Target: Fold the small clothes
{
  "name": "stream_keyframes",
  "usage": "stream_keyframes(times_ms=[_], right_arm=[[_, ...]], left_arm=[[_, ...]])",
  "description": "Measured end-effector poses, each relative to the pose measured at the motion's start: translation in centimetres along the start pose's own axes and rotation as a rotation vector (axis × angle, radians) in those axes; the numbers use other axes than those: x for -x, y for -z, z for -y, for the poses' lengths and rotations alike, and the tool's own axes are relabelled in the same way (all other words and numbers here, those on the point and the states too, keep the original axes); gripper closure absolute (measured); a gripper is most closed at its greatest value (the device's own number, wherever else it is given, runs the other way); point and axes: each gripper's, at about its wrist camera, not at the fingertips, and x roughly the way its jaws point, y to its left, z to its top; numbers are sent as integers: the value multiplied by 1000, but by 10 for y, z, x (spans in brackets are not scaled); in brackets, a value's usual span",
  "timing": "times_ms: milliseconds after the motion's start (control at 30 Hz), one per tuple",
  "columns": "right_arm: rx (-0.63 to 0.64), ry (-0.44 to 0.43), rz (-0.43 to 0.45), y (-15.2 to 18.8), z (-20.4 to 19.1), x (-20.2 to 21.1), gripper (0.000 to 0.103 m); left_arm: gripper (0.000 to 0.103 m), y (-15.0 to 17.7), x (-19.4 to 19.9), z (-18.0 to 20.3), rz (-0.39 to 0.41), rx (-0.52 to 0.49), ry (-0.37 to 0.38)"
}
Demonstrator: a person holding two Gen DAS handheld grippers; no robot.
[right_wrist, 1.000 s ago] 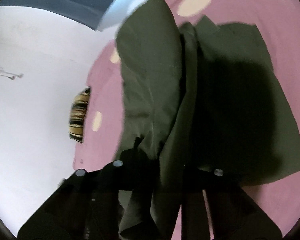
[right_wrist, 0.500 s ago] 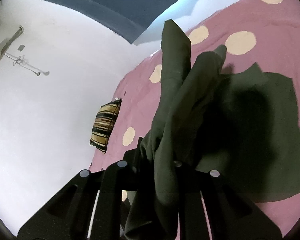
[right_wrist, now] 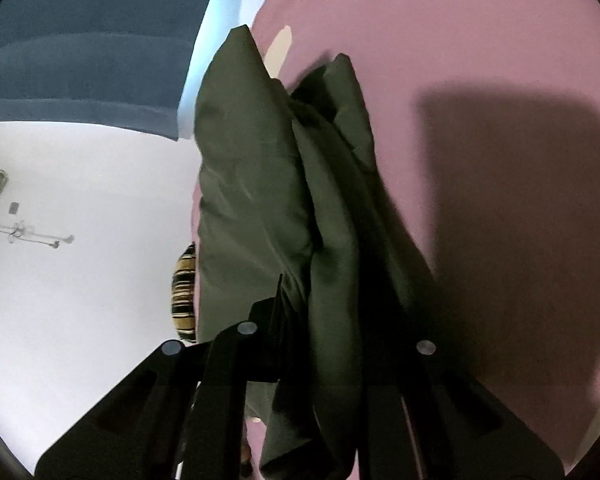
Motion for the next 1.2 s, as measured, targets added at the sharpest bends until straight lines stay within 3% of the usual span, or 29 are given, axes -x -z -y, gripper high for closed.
stream_keyframes(times_ms=[67, 233, 300, 367, 433, 533, 700, 933, 1200], right_arm=[[28, -8, -11, 0, -7, 6, 87], [96, -9, -7, 11, -35, 32, 45], [144, 20, -5, 23, -43, 37, 43], [172, 53, -12, 31, -43, 39, 44], [202, 107, -15, 36, -44, 37, 78], [270, 173, -6, 36, -39, 42, 87], [253, 201, 13, 37, -22, 40, 88], [146, 97, 11, 28, 12, 29, 90], [140, 84, 16, 27, 13, 32, 90]], left_arm=[[24, -1, 0, -3, -3, 12, 6], [24, -2, -1, -3, -10, 28, 1], [24, -3, -3, -4, -16, 35, 2], [24, -4, -3, -4, -17, 37, 1], [24, -4, -3, -3, -19, 35, -2], [24, -4, -3, -2, -21, 27, -2], [24, -4, -7, 1, -24, 6, -7], [23, -4, -10, 0, -26, 0, -9], [22, -4, -12, -1, -32, 11, 3]])
